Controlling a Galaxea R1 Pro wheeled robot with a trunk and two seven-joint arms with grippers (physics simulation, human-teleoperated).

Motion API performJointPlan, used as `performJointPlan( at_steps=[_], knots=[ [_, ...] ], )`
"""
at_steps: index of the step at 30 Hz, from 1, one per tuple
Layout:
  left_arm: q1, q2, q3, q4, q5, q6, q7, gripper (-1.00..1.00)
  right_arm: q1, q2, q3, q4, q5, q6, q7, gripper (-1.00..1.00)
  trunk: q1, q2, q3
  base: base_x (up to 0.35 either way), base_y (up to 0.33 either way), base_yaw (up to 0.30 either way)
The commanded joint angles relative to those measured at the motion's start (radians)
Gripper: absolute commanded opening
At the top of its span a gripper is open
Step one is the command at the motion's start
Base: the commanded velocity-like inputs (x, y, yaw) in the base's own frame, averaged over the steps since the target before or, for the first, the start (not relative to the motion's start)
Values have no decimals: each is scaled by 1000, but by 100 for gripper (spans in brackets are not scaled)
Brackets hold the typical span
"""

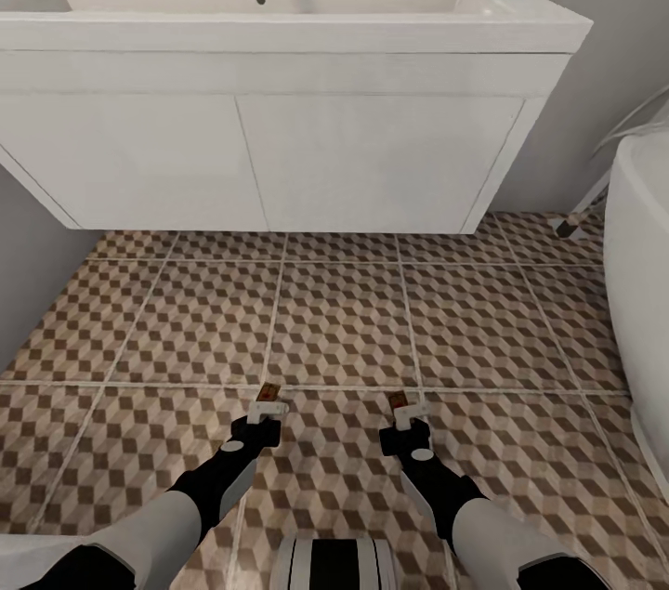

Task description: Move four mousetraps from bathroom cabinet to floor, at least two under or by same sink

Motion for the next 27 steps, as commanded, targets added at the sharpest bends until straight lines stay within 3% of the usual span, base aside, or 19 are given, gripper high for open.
performJointPlan(
  at_steps=[1, 7, 23, 27],
  knots=[
    [-1, 1, -8, 1, 6, -3, 4, -100, -1, 0, 5, 1, 4, -2, -7, -100, 0, 0, -1, 0, 0, 0],
    [-1, 1, -8, 0, 6, -4, 5, -100, -1, 0, 5, 1, 4, -2, -7, -100, 0, 0, -1, 0, 0, 0],
    [-1, 2, -8, 0, 7, -4, 2, -100, -1, 0, 5, 1, 4, -3, -7, -100, 7, -4, -63, 0, 0, 0],
    [-1, 2, -8, 0, 6, -4, 3, -100, -1, 0, 5, 0, 4, -6, -7, -100, 7, -4, -63, 0, 0, 0]
  ],
)
